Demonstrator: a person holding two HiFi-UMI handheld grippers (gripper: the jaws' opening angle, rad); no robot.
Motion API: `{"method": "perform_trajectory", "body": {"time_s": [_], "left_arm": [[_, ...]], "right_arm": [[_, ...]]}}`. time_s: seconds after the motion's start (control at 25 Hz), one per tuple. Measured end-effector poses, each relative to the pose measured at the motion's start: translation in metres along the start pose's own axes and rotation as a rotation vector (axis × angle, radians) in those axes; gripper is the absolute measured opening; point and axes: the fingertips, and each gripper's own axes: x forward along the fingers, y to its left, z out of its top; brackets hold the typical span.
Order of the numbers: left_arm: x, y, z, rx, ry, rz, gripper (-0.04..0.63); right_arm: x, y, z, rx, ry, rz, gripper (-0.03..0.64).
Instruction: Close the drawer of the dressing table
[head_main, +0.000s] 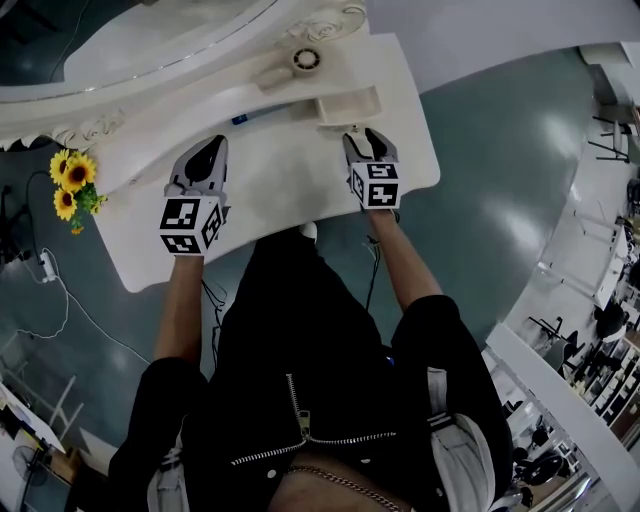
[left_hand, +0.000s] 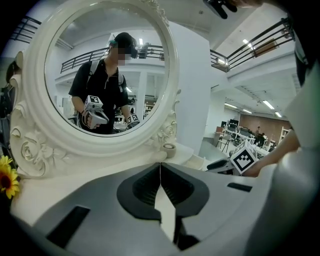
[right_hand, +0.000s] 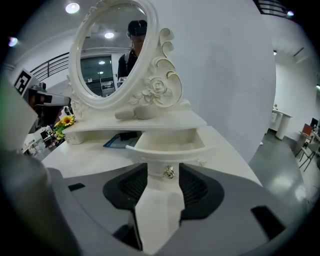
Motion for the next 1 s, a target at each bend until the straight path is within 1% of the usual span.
{"method": "perform_trajectory", "body": {"time_s": [0.16,0.32,0.44,0.52,0.76,0.84,1.0], "left_arm": [[0.003,0.003,-0.002,0.002,0.01,0.0,0.021],[0.004,0.002,-0.001,0.005,0.013,-0.002,0.021],[0.005,0.002,-0.002,0.001,0.013,0.0,0.021],[0.005,0.004,-0.004,-0.002,0.017,0.003,0.021],[0.001,0.009,-0.008,-0.01,0.024,0.02,0.021],[0.0,0.011,-0.008,-0.012,0.024,0.025,0.021],[0.0,0.012,-0.01,-0.017,0.025,0.031,0.021]], "right_arm": [[0.008,-0.005,-0.009,0.015,0.043,-0.009,0.173],[0.015,-0.008,-0.016,0.025,0.073,-0.013,0.173],[0.021,-0.012,-0.023,0.034,0.096,-0.021,0.153],[0.023,-0.014,-0.026,0.047,0.098,-0.027,0.123],[0.028,-0.012,-0.023,0.056,0.088,-0.014,0.127],[0.03,-0.013,-0.022,0.05,0.092,-0.025,0.107],[0.03,-0.014,-0.022,0.032,0.094,-0.035,0.104]]}}
